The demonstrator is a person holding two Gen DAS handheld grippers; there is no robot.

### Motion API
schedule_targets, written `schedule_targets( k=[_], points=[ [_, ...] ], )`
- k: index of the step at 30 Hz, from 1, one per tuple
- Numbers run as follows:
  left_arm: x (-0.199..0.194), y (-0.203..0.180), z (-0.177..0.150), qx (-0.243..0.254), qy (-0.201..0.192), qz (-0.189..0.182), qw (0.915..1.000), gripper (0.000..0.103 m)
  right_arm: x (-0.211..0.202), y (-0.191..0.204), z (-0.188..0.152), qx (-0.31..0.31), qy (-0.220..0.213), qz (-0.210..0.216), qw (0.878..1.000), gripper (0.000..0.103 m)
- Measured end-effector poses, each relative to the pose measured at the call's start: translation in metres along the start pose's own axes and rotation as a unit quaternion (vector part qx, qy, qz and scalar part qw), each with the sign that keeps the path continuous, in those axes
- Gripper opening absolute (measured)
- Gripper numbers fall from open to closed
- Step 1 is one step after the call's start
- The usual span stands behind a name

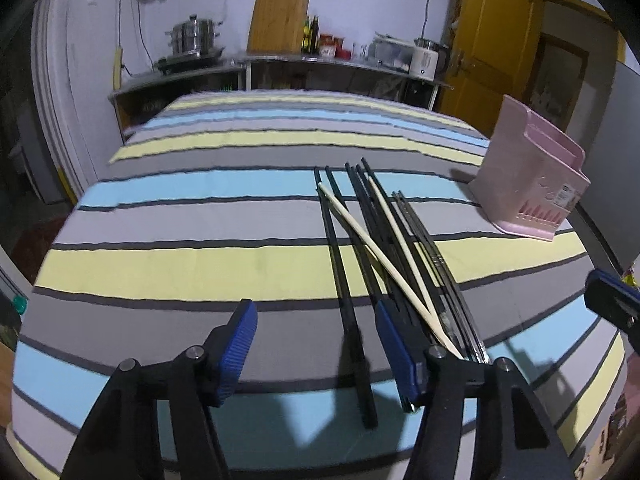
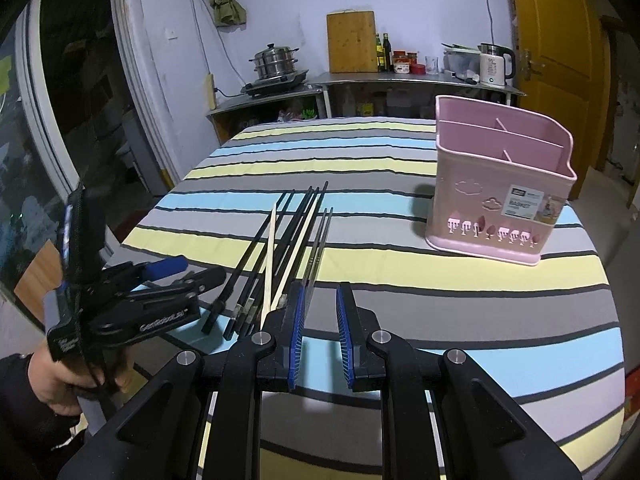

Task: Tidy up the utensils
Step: 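Lower the left tool onto the pile and close it on a black chopstick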

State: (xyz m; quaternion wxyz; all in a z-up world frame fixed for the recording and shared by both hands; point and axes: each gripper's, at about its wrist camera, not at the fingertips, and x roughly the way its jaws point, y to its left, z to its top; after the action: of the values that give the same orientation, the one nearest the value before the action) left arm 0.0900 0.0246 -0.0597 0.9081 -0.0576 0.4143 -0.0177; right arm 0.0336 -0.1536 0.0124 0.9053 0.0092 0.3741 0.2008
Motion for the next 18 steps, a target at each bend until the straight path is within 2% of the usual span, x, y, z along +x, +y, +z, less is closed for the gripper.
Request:
schedule_targets(
  k=[10,18],
  points=[
    [0.035,0.003,0.023,-0.01,0.029,-0.013,0.9994,0.039,0.015,-0.002,0.004,-0.002,0.011,0.003,1.0,0.016],
    [0.047,-0.001,0.032,0.004,0.029,-0.017,0.9994,0.028,0.026,-0.002,0.011,-0.005,0.018,0.006,1.0,0.016]
  ],
)
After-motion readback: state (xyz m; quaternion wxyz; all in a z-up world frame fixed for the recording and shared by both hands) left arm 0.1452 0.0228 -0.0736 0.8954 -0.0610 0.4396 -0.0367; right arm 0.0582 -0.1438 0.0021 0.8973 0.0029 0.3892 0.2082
